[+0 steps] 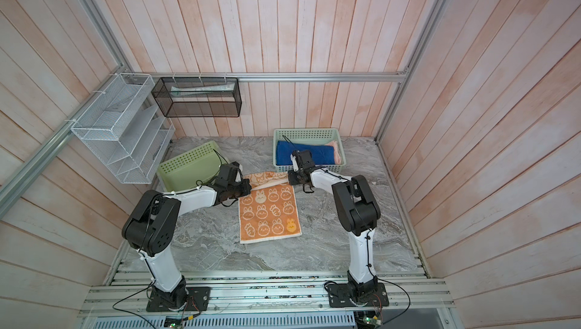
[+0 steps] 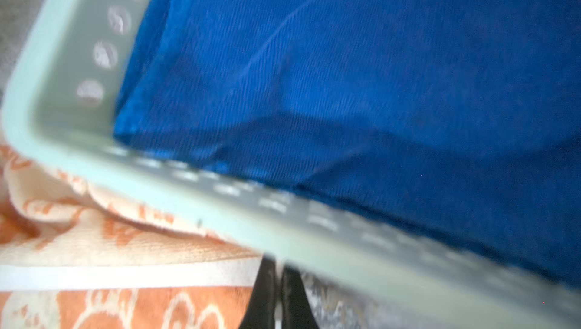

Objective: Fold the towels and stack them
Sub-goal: 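Fold the orange towel's far edge toward the robot with both grippers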

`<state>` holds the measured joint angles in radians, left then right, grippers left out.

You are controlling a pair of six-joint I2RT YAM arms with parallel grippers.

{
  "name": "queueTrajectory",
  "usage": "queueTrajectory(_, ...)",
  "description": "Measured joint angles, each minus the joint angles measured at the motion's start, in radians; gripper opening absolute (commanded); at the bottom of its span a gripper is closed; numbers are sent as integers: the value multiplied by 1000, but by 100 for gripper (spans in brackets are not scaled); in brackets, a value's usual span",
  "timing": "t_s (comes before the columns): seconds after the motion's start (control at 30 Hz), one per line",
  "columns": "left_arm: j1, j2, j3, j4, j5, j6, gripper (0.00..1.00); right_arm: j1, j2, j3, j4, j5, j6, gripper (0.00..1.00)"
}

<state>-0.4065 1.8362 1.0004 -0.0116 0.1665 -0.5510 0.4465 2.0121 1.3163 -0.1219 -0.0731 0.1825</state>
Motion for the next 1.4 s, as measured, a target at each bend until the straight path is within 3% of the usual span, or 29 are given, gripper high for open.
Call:
queueTrajectory(0.43,-111,-219,-296,-10,-46,-82,0,134,-218,-387,114,-15,153,0)
queueTrajectory(0.67,-114,-352,-384,-70,-87,-97,0,195,-274,-474,163,-14,216,0)
queueTrajectory(0.87,-31,-372,-306,-124,-80,-52,0,177,-218,-338,73,-7,203,0)
queueTrajectory(1.13,129,-315,23,-160,5,67,0,85,-105,84,-45,-23,131,0)
queueTrajectory(1.23,158,-294,126,-185,32,105,0,78,-105,163,-93,-27,111,0)
queueTrajectory(1.4,172,-304,173,-225,70,129,0,78,-114,220,-170,-33,93,0)
